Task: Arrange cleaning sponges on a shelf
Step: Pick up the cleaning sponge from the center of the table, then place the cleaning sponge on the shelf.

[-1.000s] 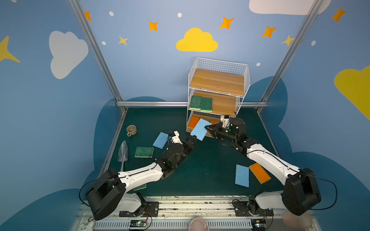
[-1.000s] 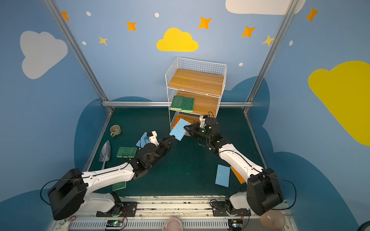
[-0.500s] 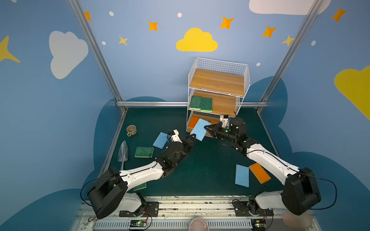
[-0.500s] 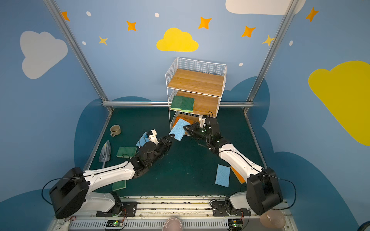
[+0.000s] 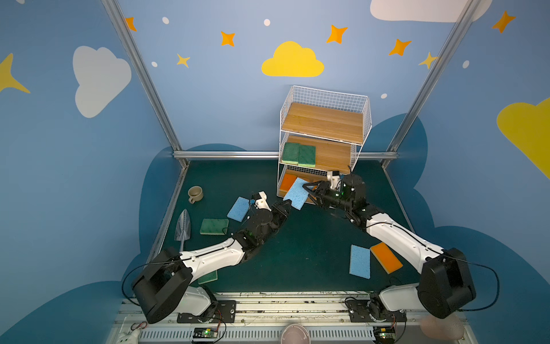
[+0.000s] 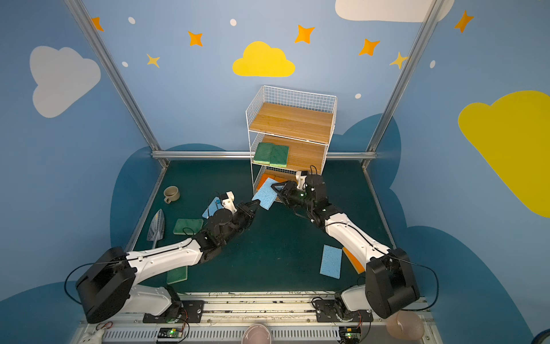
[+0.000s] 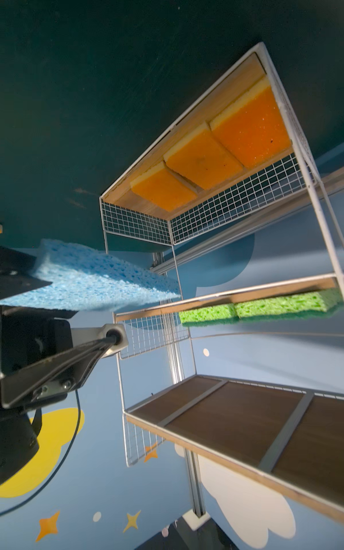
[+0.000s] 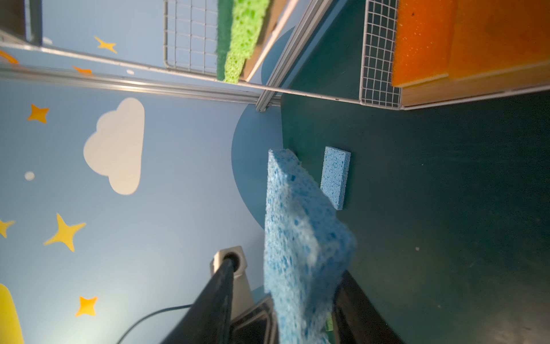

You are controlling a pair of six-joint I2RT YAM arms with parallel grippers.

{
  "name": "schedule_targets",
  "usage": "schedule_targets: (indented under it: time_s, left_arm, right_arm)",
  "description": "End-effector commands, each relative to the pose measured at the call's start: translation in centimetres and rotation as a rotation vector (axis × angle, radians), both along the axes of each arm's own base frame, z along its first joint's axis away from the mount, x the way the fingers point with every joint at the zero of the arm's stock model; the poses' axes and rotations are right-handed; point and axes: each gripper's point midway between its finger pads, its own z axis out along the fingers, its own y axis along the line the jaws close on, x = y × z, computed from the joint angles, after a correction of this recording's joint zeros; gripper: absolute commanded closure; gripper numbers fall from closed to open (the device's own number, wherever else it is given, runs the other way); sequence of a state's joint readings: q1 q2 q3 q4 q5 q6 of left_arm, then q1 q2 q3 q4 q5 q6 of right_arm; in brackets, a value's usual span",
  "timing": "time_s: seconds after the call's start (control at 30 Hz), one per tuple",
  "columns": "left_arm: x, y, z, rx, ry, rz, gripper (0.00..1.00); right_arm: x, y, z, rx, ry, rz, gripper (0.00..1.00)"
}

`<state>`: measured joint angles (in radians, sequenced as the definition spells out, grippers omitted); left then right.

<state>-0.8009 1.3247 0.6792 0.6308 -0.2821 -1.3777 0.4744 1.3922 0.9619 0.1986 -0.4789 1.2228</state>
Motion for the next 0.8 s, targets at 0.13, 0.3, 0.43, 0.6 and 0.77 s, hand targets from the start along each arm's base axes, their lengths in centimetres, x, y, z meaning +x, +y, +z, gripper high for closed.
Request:
schedule_targets:
  time_s: [0.13,0.3,0.43,0.6,0.77]
  left_arm:
    - [-1.2,3.8,7.3,0.0,-0.113,0.072,0.97]
    - [-1.0,4.9,11.3,0.012,-0.171,0.105,0.97]
    - [0.2,4.2,15.2,-0.001,-0.216,0.105,0.97]
    - [2.3,3.2,19.7,-0.013,-0.256,0.123,0.97]
    - [5.7,1.3,22.7,-0.013,-0.263,0.149,0.97]
  right_arm:
    - [-1.4,-2.1,0.6,-0.047,-0.035,0.007,0.3]
    - [-2.3,-4.4,-1.9,-0.095,0.005,-0.029,0.31]
    - [-2.8,-5.5,-3.2,-0.122,0.022,-0.04,0.31]
    - [-3.0,-6.1,-3.4,-0.142,0.015,-0.038,0.31]
    - [-2.7,-6.3,-3.9,-0.148,0.024,-0.026,0.31]
